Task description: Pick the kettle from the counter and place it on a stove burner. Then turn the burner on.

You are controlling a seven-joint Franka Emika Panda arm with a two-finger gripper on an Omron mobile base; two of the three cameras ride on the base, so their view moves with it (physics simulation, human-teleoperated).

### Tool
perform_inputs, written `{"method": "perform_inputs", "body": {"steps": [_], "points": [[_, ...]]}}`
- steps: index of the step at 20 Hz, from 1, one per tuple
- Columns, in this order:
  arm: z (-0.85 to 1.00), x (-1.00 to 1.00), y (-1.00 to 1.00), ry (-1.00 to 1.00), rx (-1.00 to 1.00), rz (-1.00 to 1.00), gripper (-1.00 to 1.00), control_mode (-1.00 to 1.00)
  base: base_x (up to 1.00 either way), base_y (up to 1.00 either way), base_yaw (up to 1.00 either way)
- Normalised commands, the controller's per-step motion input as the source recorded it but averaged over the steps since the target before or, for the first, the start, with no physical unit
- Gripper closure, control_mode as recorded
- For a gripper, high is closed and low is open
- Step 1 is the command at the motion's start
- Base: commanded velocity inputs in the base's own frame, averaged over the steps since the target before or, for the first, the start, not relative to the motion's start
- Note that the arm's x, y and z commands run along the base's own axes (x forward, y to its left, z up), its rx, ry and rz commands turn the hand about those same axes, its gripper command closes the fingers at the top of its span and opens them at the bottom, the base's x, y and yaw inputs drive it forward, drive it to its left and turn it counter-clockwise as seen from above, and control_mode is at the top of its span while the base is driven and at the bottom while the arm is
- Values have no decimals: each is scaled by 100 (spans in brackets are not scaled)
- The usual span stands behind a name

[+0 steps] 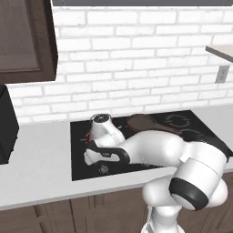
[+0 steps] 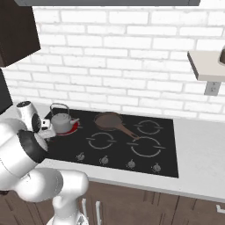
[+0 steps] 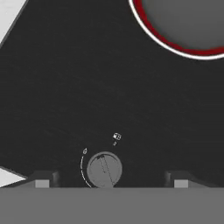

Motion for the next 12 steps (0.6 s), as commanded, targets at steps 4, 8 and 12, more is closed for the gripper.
{"method": "perform_inputs", "body": {"steps": [4, 8, 12], "points": [[73, -30, -22, -26, 0, 0, -100, -100, 0, 0, 0], [64, -97, -77, -44, 4, -2, -100, -100, 0, 0, 0], [49, -100, -100, -51, 10, 0, -100, -100, 0, 0, 0]]}}
